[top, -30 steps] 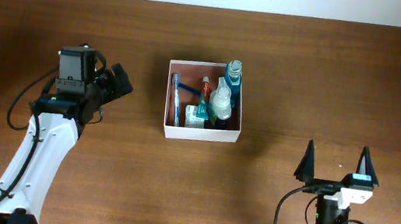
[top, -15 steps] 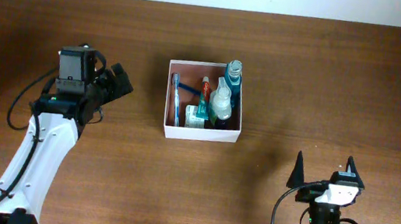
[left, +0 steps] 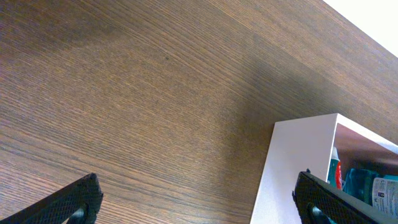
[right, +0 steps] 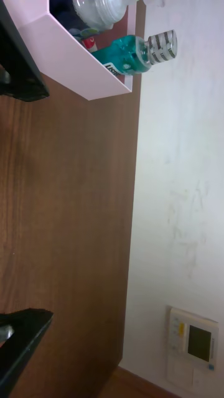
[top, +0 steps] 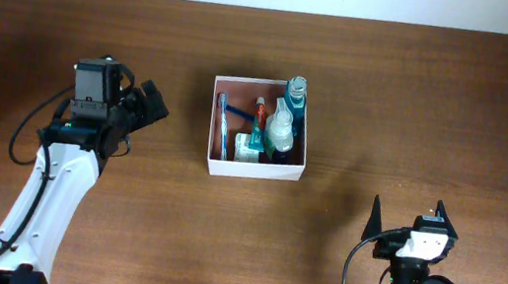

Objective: Pack container

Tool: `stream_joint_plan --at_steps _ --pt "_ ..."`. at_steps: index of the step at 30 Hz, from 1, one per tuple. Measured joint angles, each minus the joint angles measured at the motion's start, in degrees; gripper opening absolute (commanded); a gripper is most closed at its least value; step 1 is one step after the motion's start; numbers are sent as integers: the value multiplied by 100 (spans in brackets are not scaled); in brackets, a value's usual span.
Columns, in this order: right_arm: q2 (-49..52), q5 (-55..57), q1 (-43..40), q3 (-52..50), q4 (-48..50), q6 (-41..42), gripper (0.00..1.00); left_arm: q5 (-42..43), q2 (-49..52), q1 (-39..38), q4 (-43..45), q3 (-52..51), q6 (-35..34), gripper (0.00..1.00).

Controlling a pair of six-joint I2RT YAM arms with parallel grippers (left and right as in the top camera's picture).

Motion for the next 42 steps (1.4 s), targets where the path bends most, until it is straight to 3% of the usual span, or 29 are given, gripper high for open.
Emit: stream_joint_plan --at_steps 34,37,42 --pt "0 0 0 0 0 -24 99 -83 -66 0 -50 -118 0 99" --pt "0 0 0 0 -2 -20 99 -179 -358 0 289 -651 0 99" --pt "-4 0 -2 0 -2 -24 99 -249 -1241 0 1998 -2323 -4 99"
